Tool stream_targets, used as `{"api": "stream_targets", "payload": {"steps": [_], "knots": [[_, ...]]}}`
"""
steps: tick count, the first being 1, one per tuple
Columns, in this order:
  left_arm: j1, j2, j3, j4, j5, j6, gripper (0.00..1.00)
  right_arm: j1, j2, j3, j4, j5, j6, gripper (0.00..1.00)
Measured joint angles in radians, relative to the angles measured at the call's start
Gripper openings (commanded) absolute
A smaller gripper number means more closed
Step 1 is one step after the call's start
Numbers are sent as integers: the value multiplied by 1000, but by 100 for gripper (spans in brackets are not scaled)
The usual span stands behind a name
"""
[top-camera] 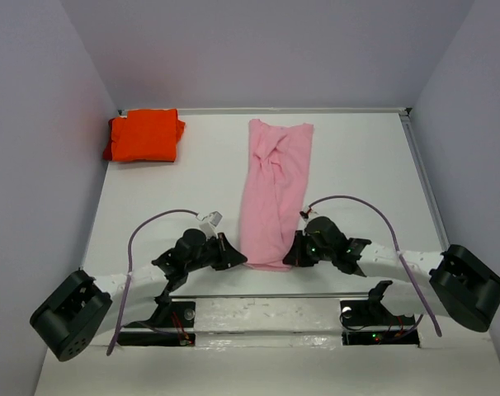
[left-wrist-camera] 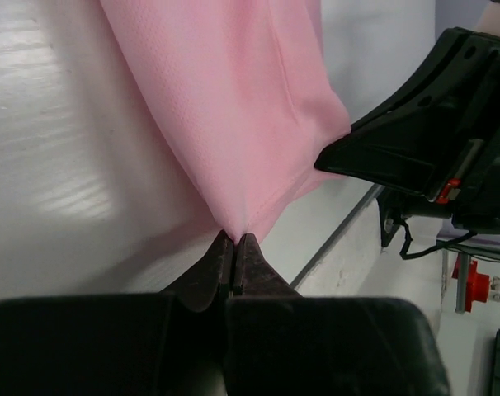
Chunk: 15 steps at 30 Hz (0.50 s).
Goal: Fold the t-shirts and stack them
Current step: Grab the bottom of the folded rectangular tshirt with both arms
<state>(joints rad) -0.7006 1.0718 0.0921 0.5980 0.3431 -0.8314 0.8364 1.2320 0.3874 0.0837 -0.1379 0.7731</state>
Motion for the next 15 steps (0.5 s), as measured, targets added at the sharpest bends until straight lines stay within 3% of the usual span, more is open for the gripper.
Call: {"api": "stream_targets", "payload": {"steps": [8, 15], "knots": [[-188, -168, -6, -95, -133, -103, 0, 10, -149, -28, -115, 1, 17, 0], [-236, -172, 15, -147, -195, -139, 0, 10, -328, 0, -266, 75, 23, 0]]}}
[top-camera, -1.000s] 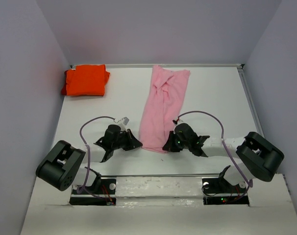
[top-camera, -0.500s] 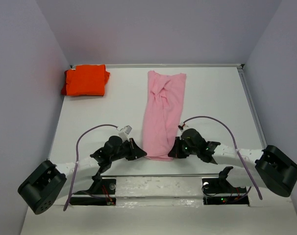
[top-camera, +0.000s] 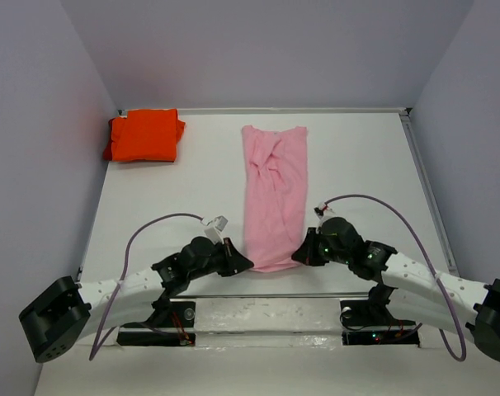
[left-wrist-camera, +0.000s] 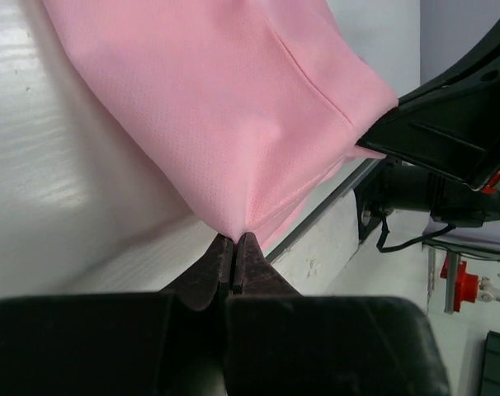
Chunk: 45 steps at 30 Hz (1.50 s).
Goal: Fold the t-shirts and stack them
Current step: Grab the bottom of the folded rectangular tshirt with both arms, then fold the folded rectangular tshirt in 1/3 of the way
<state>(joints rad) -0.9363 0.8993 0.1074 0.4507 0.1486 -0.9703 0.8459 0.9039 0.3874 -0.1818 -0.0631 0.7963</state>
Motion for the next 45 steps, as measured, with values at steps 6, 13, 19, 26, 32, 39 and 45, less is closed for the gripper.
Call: {"api": "stream_targets", "payload": {"steps": [6, 13, 19, 26, 32, 39, 45], "knots": [[0, 31, 169, -121, -82, 66, 0, 0, -13, 103, -80, 114, -11, 0], [29, 97, 332, -175, -153, 169, 0, 0, 23, 147, -96, 210, -11, 0], [107, 213, 415, -189, -148, 247, 0, 0, 55, 174, -100, 285, -6, 0], [198, 318, 507, -184, -98, 320, 0, 0, 108, 241, -83, 390, -18, 0], [249, 415, 586, -182, -70, 373, 0, 0, 251, 324, -41, 480, -75, 0], [278, 510, 687, -182, -59, 427, 0, -10, 453, 433, 20, 597, -198, 0], [297, 570, 740, -181, -46, 449, 0, -71, 590, 525, 85, 640, -317, 0]]}}
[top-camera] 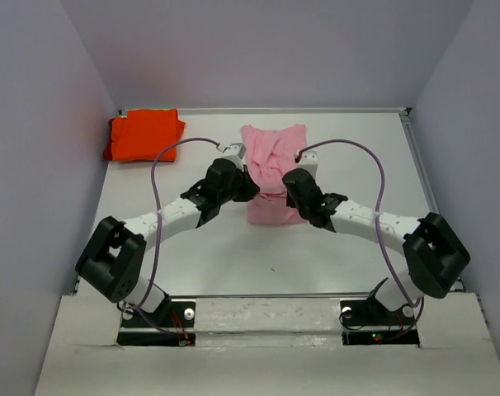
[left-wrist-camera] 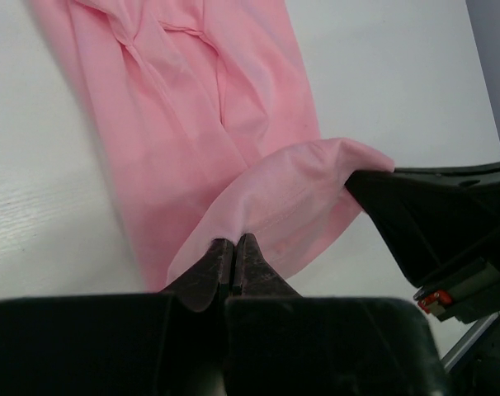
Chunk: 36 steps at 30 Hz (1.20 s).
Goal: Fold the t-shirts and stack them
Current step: Fold the folded rectangular tshirt in 1/3 of the way
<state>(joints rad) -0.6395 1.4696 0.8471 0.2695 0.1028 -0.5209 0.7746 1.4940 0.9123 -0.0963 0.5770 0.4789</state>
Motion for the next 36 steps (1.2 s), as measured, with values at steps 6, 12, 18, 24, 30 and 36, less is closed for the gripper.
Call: {"api": "stream_targets", "payload": {"steps": [6, 12, 18, 24, 30, 36], "knots": [[19, 54, 38, 4, 5, 21, 0, -63, 65, 73, 60, 11, -78, 0], [45, 124, 69, 11, 10, 40, 0, -89, 147, 127, 98, 10, -126, 0], [74, 240, 124, 27, 23, 47, 0, -108, 256, 167, 116, 10, -144, 0], [88, 335, 211, 17, 35, 51, 0, -121, 293, 187, 123, 13, -152, 0], [99, 394, 379, -27, 45, 70, 0, -141, 294, 239, 135, 32, -180, 0], [117, 462, 519, -53, 56, 89, 0, -166, 337, 309, 160, 58, -207, 0]]}}
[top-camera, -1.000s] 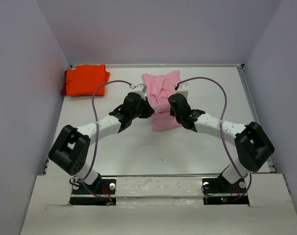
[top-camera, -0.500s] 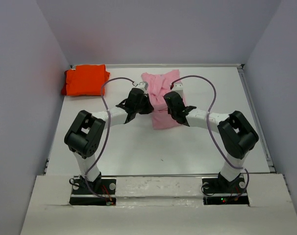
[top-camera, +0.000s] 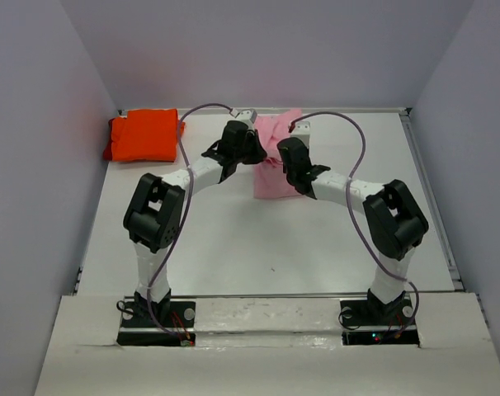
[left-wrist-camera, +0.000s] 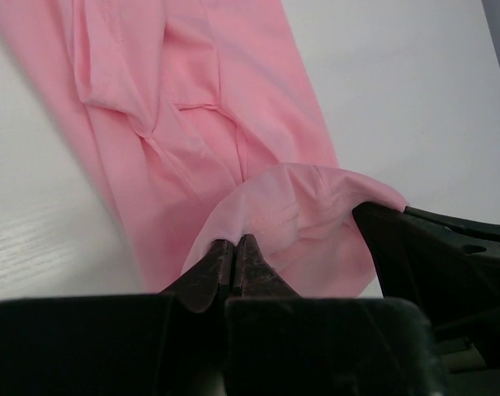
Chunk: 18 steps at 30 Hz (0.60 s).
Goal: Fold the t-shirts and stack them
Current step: Fold the folded rectangular tshirt in 1/3 of the way
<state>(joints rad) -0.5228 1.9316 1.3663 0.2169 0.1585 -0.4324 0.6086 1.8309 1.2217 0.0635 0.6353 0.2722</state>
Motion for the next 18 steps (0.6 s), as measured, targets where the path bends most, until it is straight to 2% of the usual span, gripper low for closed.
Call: {"api": "stream_targets", "payload": {"steps": [2, 3, 4, 5, 6, 7, 8, 9, 18], "knots": [[8, 27, 26, -6, 3, 5, 0, -5, 45, 33, 10, 14, -11, 0], [11, 40, 31, -8, 3, 6, 0, -7, 65, 45, 11, 21, -15, 9], [15, 47, 32, -11, 4, 6, 11, -8, 90, 61, 11, 27, -18, 26], [18, 55, 32, -17, 3, 6, 37, -9, 111, 74, 11, 31, -23, 39], [24, 70, 32, -27, 2, 10, 70, -15, 134, 85, 11, 32, -29, 61], [29, 76, 32, -31, 2, 1, 94, -17, 154, 96, 6, 35, -21, 70], [34, 83, 32, -38, -1, 10, 99, -19, 175, 112, -3, 34, -25, 79], [35, 88, 31, -43, 0, 9, 99, -25, 200, 130, -11, 30, -23, 87], [52, 59, -33, -50, -37, 6, 99, -53, 196, 118, -40, -3, -21, 91]]}}
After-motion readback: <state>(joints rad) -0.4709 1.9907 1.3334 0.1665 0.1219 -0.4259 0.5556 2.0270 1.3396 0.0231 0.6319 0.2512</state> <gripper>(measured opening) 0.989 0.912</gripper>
